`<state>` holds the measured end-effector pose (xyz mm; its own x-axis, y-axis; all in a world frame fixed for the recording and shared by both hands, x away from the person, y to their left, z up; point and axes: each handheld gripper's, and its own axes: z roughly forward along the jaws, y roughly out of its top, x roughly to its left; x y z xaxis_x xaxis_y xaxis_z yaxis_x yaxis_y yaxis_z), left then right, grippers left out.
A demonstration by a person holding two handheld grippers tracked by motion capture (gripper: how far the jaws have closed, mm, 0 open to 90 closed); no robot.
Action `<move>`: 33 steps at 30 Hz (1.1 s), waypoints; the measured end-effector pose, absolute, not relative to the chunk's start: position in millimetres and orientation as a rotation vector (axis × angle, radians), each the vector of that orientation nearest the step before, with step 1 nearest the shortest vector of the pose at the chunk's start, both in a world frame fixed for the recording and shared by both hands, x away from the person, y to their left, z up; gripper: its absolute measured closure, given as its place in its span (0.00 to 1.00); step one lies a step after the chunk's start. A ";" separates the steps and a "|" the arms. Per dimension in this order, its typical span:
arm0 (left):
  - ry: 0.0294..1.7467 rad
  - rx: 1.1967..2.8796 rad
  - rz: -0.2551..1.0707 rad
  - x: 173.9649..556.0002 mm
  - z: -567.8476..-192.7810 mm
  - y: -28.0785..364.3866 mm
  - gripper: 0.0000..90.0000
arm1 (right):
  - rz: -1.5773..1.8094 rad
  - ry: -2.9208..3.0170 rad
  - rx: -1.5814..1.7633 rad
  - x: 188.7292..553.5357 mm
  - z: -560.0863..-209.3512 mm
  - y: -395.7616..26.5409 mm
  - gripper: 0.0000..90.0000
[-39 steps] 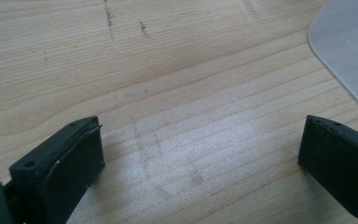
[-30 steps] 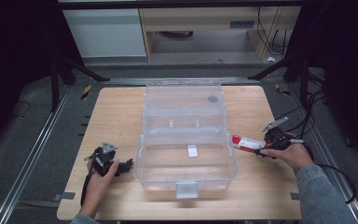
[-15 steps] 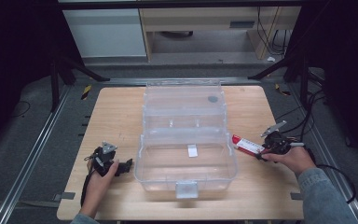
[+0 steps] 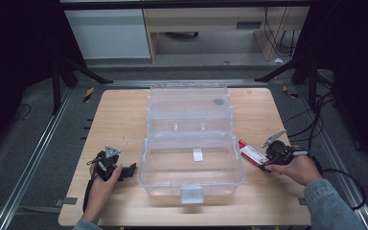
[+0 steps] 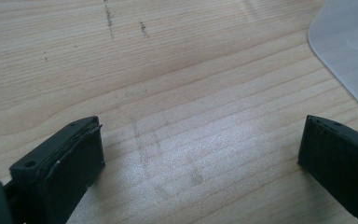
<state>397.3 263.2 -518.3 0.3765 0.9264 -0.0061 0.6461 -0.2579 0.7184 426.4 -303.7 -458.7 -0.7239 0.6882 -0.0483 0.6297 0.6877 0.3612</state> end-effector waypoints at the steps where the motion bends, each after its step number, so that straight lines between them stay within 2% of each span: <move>1: 1.350 2.001 0.565 397.3 -518.3 263.2 0.00 | 0.478 2.724 1.075 428.2 -458.7 -303.3 0.51; 7: 1.350 2.001 0.565 397.3 -518.3 263.2 0.00 | 0.421 2.762 1.116 436.5 -462.0 -299.9 0.51; 20: 1.350 2.001 0.565 397.3 -518.3 263.2 0.00 | 0.421 2.769 1.088 434.4 -460.8 -299.8 0.57; 33: 1.349 2.002 0.565 397.4 -518.3 263.3 0.00 | 0.474 2.727 1.081 419.4 -435.7 -320.3 0.57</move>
<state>397.4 263.3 -518.3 0.3781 0.9258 -0.0056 0.6456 -0.2593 0.7183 419.4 -320.3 -435.7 -0.7228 0.6899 -0.0403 0.6358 0.6868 0.3522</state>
